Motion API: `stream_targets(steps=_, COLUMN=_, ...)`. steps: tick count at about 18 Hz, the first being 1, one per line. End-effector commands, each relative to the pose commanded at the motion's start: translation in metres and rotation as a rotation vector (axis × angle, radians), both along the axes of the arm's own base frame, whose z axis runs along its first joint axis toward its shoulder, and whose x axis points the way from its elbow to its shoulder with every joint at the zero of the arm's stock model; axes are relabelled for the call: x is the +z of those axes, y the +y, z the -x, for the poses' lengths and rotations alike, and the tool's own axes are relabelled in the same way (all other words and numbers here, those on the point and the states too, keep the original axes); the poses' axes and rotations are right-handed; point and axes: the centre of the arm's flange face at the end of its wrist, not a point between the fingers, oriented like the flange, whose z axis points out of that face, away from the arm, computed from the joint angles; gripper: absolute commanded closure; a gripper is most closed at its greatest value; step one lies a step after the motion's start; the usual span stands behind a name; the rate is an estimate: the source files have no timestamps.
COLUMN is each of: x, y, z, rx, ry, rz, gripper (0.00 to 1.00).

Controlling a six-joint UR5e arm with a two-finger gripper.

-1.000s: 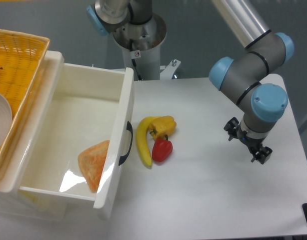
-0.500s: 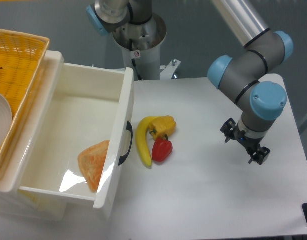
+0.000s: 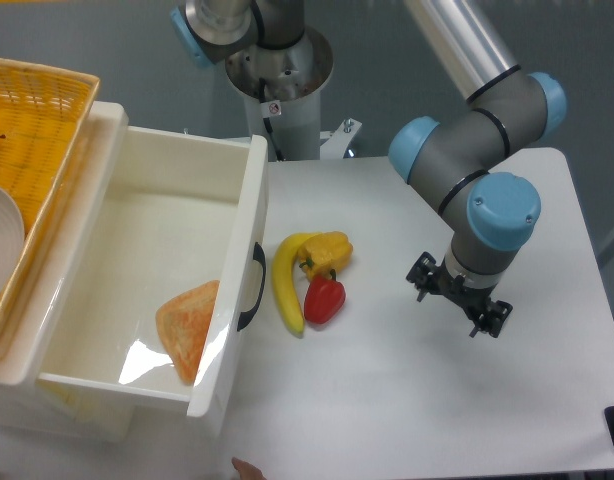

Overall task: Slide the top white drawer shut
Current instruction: 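Move the gripper toward the open white drawer's front panel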

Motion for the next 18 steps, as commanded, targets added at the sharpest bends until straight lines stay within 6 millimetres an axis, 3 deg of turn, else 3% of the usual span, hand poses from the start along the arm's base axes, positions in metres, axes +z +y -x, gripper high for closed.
stream_targets(steps=3, x=-0.002, y=0.002, z=-0.018, rx=-0.001, ry=-0.022, rz=-0.004, gripper=0.16)
stream_targets(steps=5, x=0.0, y=-0.003, z=-0.033, rx=-0.006, ry=-0.033, rz=-0.001, gripper=0.42)
stream_targets(steps=7, x=0.006, y=0.0, z=-0.047, rx=-0.014, ry=-0.046, rz=-0.026, gripper=0.57)
stream_targets(steps=11, x=0.01, y=0.024, z=-0.095, rx=0.0, ry=-0.081, rz=-0.036, gripper=0.76)
stream_targets(steps=13, x=0.022, y=0.033, z=-0.113, rx=0.037, ry=-0.118, rz=-0.057, gripper=0.84)
stream_targets(steps=18, x=0.036, y=0.035, z=-0.122, rx=0.059, ry=-0.218, rz=-0.126, gripper=0.89)
